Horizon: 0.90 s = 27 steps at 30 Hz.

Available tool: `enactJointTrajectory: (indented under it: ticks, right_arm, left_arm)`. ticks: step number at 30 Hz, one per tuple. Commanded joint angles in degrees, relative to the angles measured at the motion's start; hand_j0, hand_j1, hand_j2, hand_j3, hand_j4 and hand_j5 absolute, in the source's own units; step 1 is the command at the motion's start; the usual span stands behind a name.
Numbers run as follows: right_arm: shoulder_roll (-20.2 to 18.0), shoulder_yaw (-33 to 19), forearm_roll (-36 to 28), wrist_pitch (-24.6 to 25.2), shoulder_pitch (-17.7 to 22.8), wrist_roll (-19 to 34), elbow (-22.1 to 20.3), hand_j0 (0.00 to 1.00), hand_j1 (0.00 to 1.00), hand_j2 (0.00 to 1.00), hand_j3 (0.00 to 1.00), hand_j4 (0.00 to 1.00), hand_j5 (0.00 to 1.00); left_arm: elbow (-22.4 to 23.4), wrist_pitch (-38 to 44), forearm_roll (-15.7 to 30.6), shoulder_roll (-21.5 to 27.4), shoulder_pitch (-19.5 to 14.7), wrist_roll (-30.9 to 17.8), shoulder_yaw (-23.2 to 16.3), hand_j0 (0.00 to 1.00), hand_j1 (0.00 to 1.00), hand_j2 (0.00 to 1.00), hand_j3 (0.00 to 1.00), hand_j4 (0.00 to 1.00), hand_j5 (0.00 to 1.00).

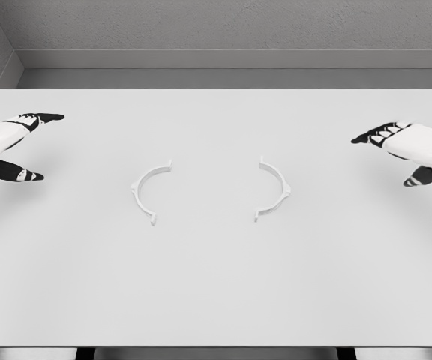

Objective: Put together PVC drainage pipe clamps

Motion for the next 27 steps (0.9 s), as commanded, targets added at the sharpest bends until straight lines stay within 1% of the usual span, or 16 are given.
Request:
enactJointTrajectory:
  ticks: [1,5,7,8,11,12,13,14,15,16,17,19,21,22,25,27]
  right_arm:
    - [-0.16,0.14,-1.77,-1.61,0.0,1.41,-0.48,1.0,1.0,1.0,1.0,1.0,1.0]
    - [-0.25,0.14,-1.77,-1.61,0.0,1.06,-0.74,1.0,1.0,1.0,1.0,1.0,1.0]
    - [0.01,0.23,-1.77,-1.7,0.0,1.23,-1.0,1.0,1.0,1.0,1.0,1.0,1.0]
    - [0.01,0.58,-1.77,-2.23,0.0,1.15,-1.71,1.0,1.0,1.0,1.0,1.0,1.0]
    - [1.15,1.46,-1.24,-1.88,-0.18,0.88,-2.06,1.0,1.0,1.0,1.0,1.0,1.0]
    - [2.03,1.46,-1.24,-1.79,-0.18,0.88,-2.06,1.0,1.0,1.0,1.0,1.0,1.0]
    - [3.09,1.46,-1.33,-1.79,-0.18,0.88,-2.06,1.0,1.0,1.0,1.0,1.0,1.0]
    - [3.61,1.46,-1.51,-1.61,-0.26,0.88,-1.88,1.0,1.0,1.0,1.0,1.0,1.0]
    - [4.4,1.46,-1.51,-1.61,-0.35,0.88,-1.71,1.0,1.0,1.0,1.0,1.0,1.0]
    - [5.55,1.46,-1.33,-1.61,-1.05,0.88,-1.44,1.0,1.0,1.0,1.0,1.0,1.0]
    - [7.39,1.46,-1.16,-1.61,-1.76,0.88,-0.04,1.0,1.0,1.0,1.0,1.0,1.0]
    - [9.5,1.46,-1.07,-1.61,-2.37,0.97,1.28,1.0,1.0,1.0,1.0,1.0,1.0]
    - [13.1,1.46,1.92,-1.61,-2.99,1.32,2.51,1.0,1.0,1.0,1.0,1.0,1.0]
    - [14.42,1.63,2.45,-1.61,-3.34,1.41,3.39,1.0,1.0,1.0,1.0,1.0,1.0]
    - [16.18,1.81,2.62,-1.61,-3.78,1.5,4.79,1.0,1.0,1.0,1.0,1.0,1.0]
    - [17.41,1.81,3.77,-1.61,-4.04,1.41,5.59,1.0,1.0,1.0,1.0,1.0,1.0]
  left_arm:
    - [-0.17,0.13,0.37,-0.42,0.0,0.01,0.01,1.0,1.0,1.0,1.0,1.0,1.0]
    - [-0.17,0.13,-0.51,-0.94,-0.09,-0.07,-0.08,1.0,1.0,1.0,1.0,1.0,1.0]
    - [-0.25,0.13,-4.99,-5.07,-1.49,-0.07,0.28,1.0,1.0,1.0,1.0,1.0,1.0]
    - [-0.52,0.13,-6.31,-6.21,-1.5,-0.07,0.28,1.0,1.0,1.0,1.0,1.0,1.0]
    - [-0.87,0.13,-7.01,-6.74,-1.58,-0.6,0.1,1.0,1.0,1.0,1.0,1.0,1.0]
    - [-1.04,0.13,-7.01,-9.11,-1.58,-1.48,0.71,1.0,1.0,1.0,1.0,1.0,1.0]
    - [-2.27,0.13,-7.1,-11.66,-1.5,-1.83,0.89,1.0,1.0,1.0,1.0,1.0,1.0]
    - [-5.26,0.13,-9.55,-11.84,-1.06,-2.01,0.89,1.0,1.0,1.0,1.0,1.0,1.0]
    - [-7.2,0.13,-10.97,-12.02,-0.62,-1.92,0.89,1.0,1.0,1.0,1.0,1.0,1.0]
    - [-7.55,0.13,-11.14,-12.1,-0.62,-1.92,0.8,1.0,1.0,1.0,1.0,1.0,1.0]
    - [-7.64,0.13,-11.23,-13.07,-0.62,-1.92,0.63,1.0,1.0,1.0,1.0,1.0,1.0]
    - [-7.55,0.13,-13.25,-13.95,-0.88,-1.92,0.8,1.0,1.0,1.0,1.0,1.0,1.0]
    - [-7.64,0.13,-13.43,-14.39,-0.79,-1.92,0.71,1.0,1.0,1.0,1.0,1.0,1.0]
    - [-7.64,0.13,-14.22,-14.39,-0.88,-1.92,0.8,1.0,1.0,1.0,1.0,1.0,1.0]
    - [-7.55,0.13,-16.06,-14.56,-1.14,-1.92,0.72,1.0,1.0,1.0,1.0,1.0,1.0]
    - [-7.46,0.13,-18.7,-16.58,-1.49,-1.83,0.89,1.0,1.0,1.0,1.0,1.0,1.0]
